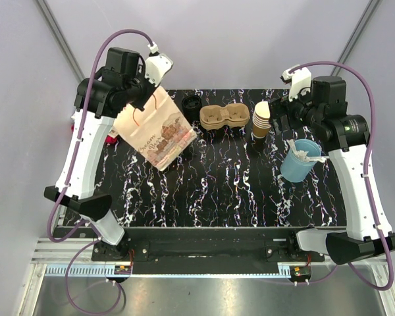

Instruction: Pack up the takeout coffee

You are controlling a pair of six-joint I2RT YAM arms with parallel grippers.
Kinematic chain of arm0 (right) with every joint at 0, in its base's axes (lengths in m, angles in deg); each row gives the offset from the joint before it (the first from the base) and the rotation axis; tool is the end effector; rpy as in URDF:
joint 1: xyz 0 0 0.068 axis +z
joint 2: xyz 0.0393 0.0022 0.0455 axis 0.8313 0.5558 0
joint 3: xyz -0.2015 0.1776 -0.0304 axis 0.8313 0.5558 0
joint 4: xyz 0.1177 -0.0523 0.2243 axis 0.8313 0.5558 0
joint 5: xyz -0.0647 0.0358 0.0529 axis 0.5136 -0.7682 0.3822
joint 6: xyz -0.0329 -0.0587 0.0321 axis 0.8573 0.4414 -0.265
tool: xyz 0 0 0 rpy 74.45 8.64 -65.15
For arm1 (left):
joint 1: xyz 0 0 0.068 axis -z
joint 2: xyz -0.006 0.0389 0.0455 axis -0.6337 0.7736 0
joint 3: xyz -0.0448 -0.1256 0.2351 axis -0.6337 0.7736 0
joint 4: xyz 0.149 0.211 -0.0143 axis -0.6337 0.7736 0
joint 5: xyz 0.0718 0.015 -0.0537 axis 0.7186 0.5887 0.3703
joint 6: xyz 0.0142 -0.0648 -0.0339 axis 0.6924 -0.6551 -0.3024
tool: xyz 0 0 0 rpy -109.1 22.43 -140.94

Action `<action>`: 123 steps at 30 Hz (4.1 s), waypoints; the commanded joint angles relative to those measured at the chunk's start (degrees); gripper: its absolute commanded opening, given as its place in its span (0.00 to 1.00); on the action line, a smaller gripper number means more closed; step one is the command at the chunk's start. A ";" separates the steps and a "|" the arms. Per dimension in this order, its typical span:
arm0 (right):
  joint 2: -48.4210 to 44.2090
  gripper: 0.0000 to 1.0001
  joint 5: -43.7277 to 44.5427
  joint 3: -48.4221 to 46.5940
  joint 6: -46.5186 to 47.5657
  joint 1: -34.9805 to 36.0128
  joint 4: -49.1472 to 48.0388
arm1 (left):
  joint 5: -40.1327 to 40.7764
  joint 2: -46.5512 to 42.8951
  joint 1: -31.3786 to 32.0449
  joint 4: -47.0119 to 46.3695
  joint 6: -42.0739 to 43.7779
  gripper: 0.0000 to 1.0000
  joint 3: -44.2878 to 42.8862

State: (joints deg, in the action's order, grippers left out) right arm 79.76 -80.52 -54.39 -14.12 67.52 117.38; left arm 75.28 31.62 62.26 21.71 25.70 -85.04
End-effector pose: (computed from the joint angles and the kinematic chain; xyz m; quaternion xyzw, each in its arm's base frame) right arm 0.2495 0.0578 0.4510 -0.2504 0.8291 0.0243 0.4992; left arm 0.2923 -0.1186 0.4838 0.3575 0.8180 0.0471 0.4481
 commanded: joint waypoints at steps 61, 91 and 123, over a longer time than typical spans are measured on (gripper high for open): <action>72.82 0.75 15.52 -51.26 -21.18 11.65 -6.66 | -1.55 -29.78 -17.75 -30.23 -15.71 0.99 41.92; 75.02 0.51 14.48 -49.95 -22.77 11.74 -9.21 | -5.77 -29.78 -20.65 -30.06 -17.30 0.99 43.15; 69.04 0.36 16.58 -51.88 -19.69 13.06 -8.95 | -8.32 -30.66 -21.88 -30.06 -18.00 0.99 43.67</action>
State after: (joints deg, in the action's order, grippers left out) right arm 154.71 -65.30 -103.50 -34.88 79.74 110.12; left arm 68.59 2.63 40.76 -5.72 8.26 -41.59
